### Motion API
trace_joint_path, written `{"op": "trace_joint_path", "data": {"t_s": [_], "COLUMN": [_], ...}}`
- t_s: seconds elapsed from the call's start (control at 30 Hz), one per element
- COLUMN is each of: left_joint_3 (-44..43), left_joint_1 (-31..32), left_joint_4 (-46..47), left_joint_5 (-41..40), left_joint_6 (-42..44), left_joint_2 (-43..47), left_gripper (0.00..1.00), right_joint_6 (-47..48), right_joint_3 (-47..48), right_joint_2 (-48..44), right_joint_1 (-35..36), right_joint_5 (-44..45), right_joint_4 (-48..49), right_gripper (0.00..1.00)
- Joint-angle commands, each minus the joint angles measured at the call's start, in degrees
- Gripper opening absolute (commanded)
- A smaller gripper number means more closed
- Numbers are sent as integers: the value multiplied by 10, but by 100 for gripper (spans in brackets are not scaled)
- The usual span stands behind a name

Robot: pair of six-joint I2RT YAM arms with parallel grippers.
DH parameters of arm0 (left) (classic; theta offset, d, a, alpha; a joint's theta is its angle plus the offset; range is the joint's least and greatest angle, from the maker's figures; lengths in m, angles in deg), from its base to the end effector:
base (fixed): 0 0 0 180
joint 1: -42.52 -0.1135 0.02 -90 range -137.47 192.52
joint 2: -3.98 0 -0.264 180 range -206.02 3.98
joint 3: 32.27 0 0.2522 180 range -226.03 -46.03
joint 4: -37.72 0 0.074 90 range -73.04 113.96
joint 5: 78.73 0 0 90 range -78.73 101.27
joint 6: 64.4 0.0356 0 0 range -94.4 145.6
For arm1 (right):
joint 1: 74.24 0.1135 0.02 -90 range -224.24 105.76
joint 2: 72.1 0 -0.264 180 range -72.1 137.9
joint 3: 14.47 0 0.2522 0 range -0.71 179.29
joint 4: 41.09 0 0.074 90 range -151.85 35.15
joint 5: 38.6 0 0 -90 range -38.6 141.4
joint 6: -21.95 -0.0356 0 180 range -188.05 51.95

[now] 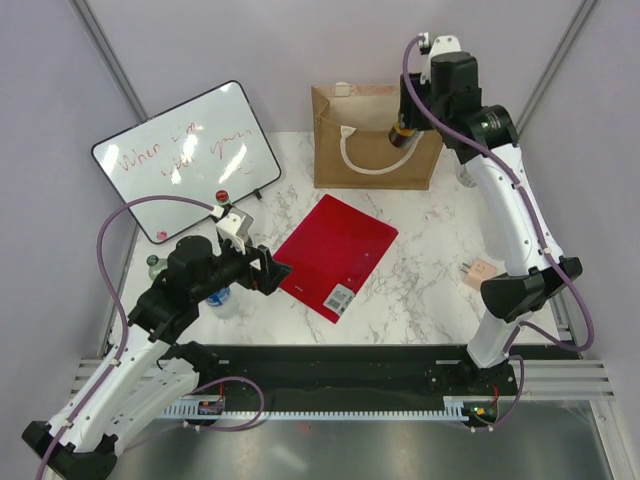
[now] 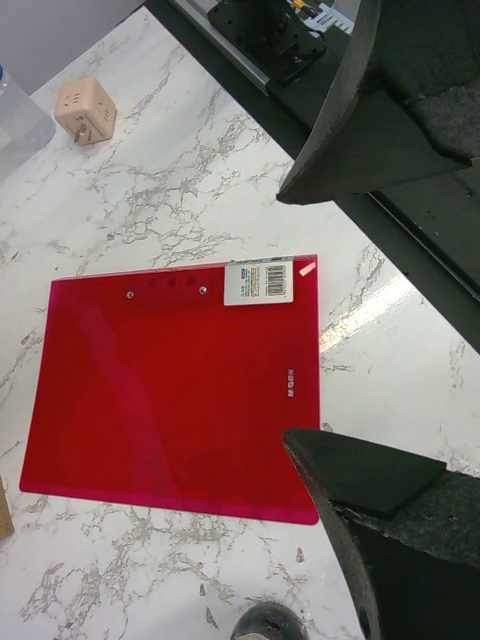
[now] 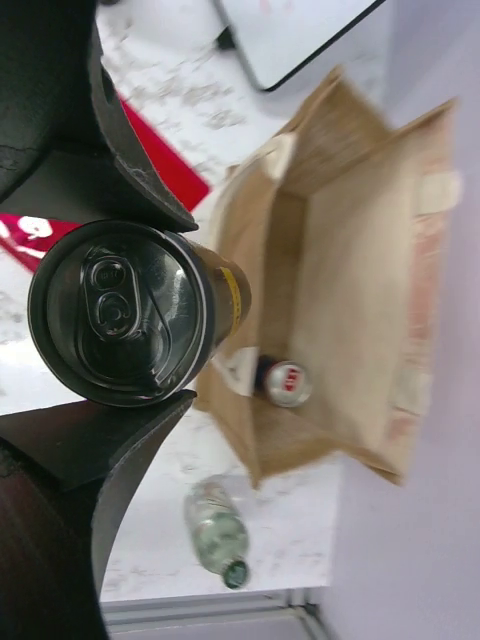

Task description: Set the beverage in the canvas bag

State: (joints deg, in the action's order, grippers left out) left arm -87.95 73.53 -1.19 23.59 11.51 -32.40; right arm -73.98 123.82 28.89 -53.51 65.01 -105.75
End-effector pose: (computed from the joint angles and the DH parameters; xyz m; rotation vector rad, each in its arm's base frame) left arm 0.1229 -0.0827 0.3169 0.4379 1.9252 -0.7287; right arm 0.3466 0.1222 0.4756 -0.1152 2.0309 0.0490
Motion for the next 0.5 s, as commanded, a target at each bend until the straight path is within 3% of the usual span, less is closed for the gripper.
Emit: {"op": "trace_joint_path", "data": {"t_s": [0.0,0.23,0.47], "left_joint_3": [-3,-3,-2], "left_joint_1": [3,3,4], "left_joint_4": [15,15,15], "left_joint_5": [8,6,8], "left_joint_6": [7,8,8], "left_joint_2": [2,6,9], "left_gripper": [100,100,100], "right_joint_6": [7,53,109], "right_joint_3": [91,111,138], "right_joint_2": [18,66,141], "right_joint_1": [0,-1,-4], "right_joint_5": [23,56,76], "right_joint_4": [95,231,247], "right_gripper": [0,0,0]}}
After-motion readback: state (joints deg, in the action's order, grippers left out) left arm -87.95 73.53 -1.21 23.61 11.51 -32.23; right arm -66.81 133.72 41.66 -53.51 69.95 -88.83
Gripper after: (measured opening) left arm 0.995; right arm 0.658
